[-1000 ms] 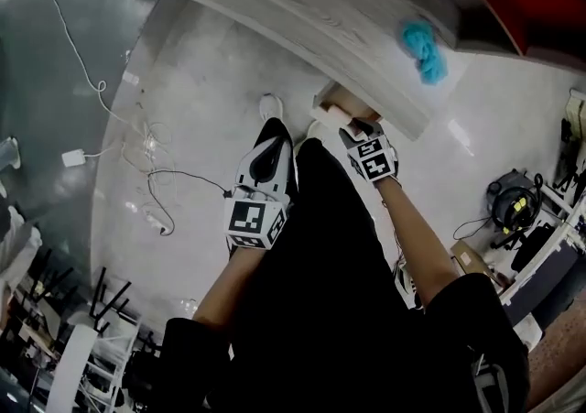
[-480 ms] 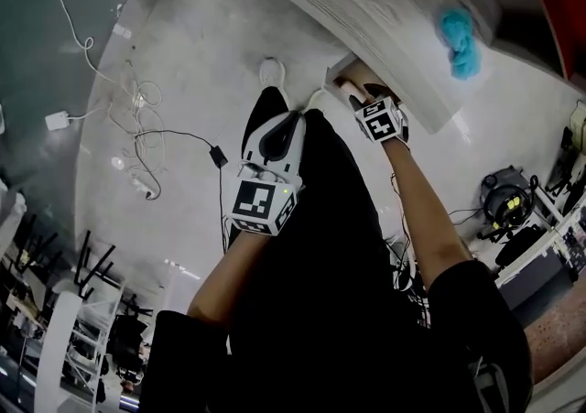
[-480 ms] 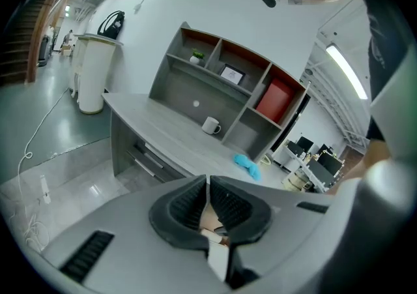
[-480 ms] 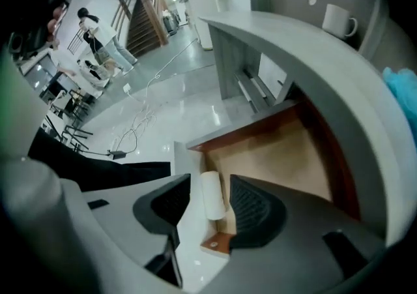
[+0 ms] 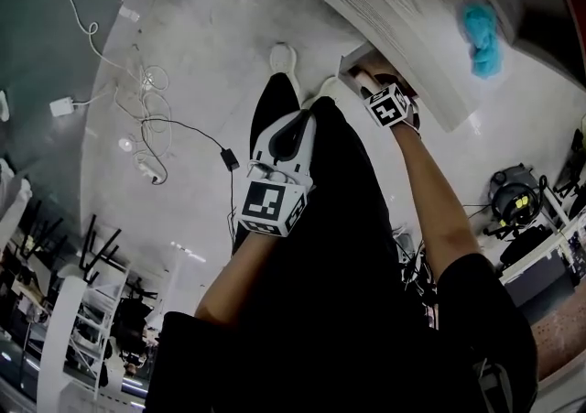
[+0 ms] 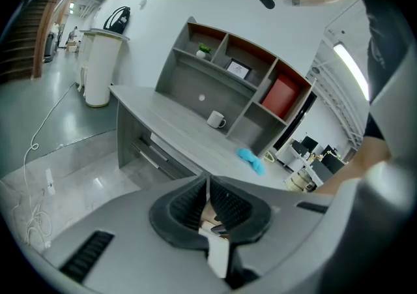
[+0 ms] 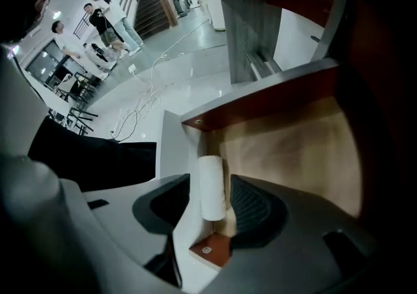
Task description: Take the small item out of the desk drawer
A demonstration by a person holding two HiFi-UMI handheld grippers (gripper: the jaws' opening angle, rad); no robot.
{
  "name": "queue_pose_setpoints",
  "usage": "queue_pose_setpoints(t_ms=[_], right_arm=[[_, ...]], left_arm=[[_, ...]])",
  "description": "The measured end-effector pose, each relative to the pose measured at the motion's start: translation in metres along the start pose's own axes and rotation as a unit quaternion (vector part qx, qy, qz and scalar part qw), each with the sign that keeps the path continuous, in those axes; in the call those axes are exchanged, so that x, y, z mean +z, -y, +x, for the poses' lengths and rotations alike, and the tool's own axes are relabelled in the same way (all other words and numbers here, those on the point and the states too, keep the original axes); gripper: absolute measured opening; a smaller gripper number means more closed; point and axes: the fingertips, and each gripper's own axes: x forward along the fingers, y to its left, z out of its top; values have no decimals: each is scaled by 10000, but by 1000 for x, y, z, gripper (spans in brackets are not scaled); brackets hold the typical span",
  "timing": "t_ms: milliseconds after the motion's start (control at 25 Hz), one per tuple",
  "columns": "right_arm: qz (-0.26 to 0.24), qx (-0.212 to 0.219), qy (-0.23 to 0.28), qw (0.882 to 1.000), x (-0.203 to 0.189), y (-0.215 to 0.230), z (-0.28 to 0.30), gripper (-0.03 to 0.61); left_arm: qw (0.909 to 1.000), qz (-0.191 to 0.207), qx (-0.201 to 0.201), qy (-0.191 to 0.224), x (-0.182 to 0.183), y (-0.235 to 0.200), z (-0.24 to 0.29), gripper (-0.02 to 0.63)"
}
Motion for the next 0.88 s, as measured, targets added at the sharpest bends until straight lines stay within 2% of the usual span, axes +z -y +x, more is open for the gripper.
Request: queue_pose_setpoints(t_ms=[240,440,880], right_arm=[[-242,-59,-117,9996,-4,0,14,175],[-255,-48,-171,9995,-8,2,21,164],[-360,27,-33,9993,-7,4,28,133]], left_arm=[[10000,-20,71,27,-2,-6,1,15],[9999,-49,149,-40,-11,-9,4,15],[9997,-91,180,-111,-29,-4,2,15]])
